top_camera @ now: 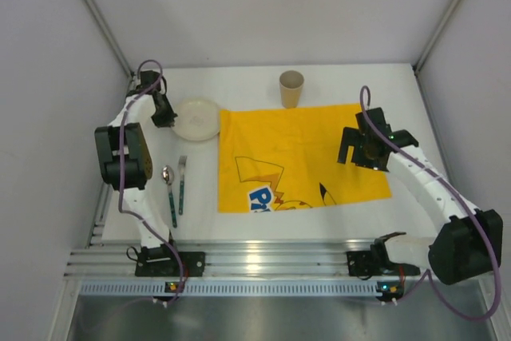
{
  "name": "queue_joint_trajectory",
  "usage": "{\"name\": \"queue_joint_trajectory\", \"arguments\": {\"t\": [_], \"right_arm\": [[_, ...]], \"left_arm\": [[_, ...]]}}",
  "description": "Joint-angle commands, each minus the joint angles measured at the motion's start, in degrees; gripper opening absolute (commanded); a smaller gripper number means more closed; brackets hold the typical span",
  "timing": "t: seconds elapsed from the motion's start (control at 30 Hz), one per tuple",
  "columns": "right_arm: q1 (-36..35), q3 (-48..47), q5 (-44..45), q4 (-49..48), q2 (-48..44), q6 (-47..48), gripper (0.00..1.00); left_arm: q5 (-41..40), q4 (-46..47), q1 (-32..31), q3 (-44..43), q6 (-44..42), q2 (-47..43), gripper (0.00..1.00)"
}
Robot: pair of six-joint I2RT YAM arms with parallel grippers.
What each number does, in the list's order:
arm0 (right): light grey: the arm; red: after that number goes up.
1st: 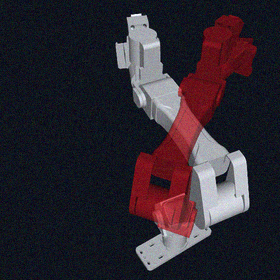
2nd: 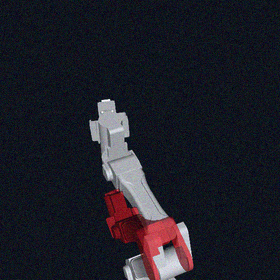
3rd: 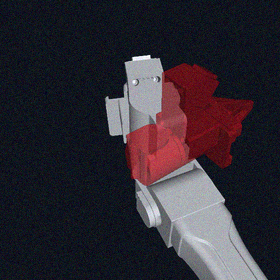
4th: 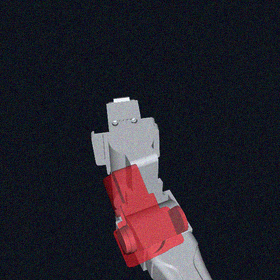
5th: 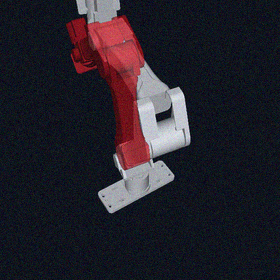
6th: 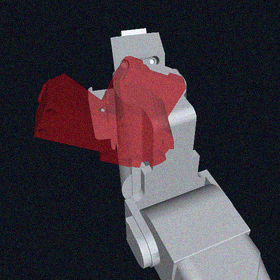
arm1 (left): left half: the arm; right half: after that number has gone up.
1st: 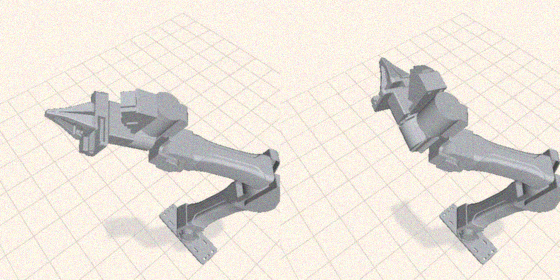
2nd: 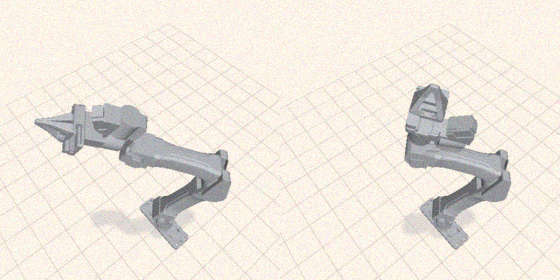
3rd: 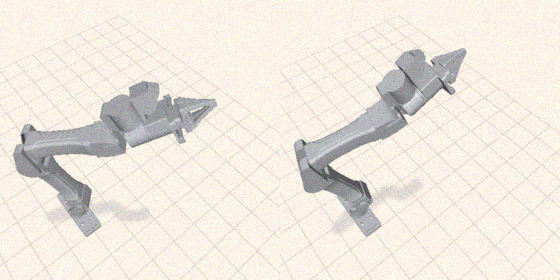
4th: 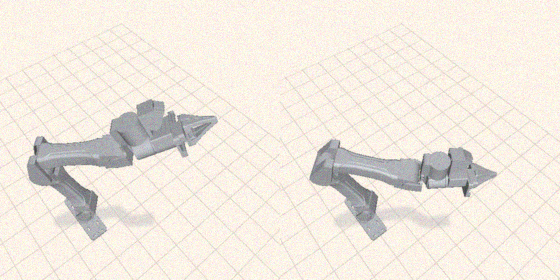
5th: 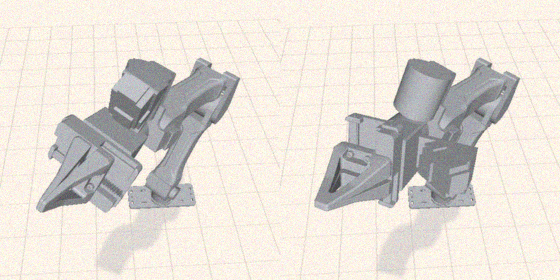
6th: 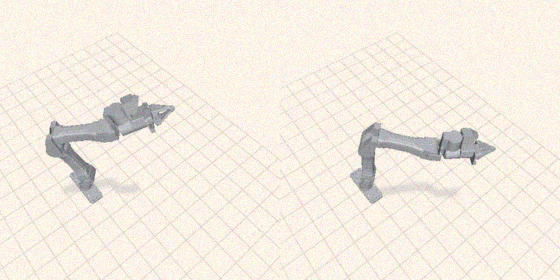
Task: Set the dinner table for one person
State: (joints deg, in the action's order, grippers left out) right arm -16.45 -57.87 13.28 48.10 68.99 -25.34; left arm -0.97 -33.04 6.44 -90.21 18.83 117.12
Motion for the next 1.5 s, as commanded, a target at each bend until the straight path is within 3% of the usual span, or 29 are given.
{"name": "queue_joint_trajectory", "arguments": {"t": [0.0, 0.27, 0.57, 0.8, 0.93, 1.0, 1.2, 1.47], "right_arm": [[-0.78, 4.59, -4.39, -5.81, 2.99, -1.37, 1.0], [-1.57, 11.19, -13.01, -16.35, 8.26, -7.08, 0.99], [-6.75, 18.22, -15.83, -23.92, 12.04, -13.67, 0.97], [-10.71, 18.75, -15.56, -24.28, 12.58, -16.66, 0.97], [-11.59, 16.48, -13.46, -18.23, 8.89, -17.9, 0.97], [-11.76, 14.2, -7.69, -11.91, 5.91, -17.11, 0.98], [-11.5, -6.68, 6.21, 7.96, 1.68, -13.77, 1.0], [-11.59, -22.28, 9.31, 19.22, -1.14, -12.19, 1.0]], "left_arm": [[-12.29, -4.58, 1.56, 0.83, -0.29, -7.33, 0.0], [-8.78, -6.77, -1.16, -2.67, -1.16, -18.76, 0.0], [-8.52, -8.53, -11.97, -4.09, 0.94, -20.62, 0.0], [-10.62, -10.64, -19.16, -8.65, 0.59, -19.3, 0.0], [-10.81, -11.52, -23.39, -11.73, 1.73, -18.42, 0.0], [-10.63, -11.52, -26.11, -13.05, 2.61, -18.16, 0.0], [-10.19, -10.56, -34.64, -16.04, 5.86, -14.65, 0.0], [-3.78, -1.96, -45.44, -21.05, 12.63, -3.05, 0.0]]}}
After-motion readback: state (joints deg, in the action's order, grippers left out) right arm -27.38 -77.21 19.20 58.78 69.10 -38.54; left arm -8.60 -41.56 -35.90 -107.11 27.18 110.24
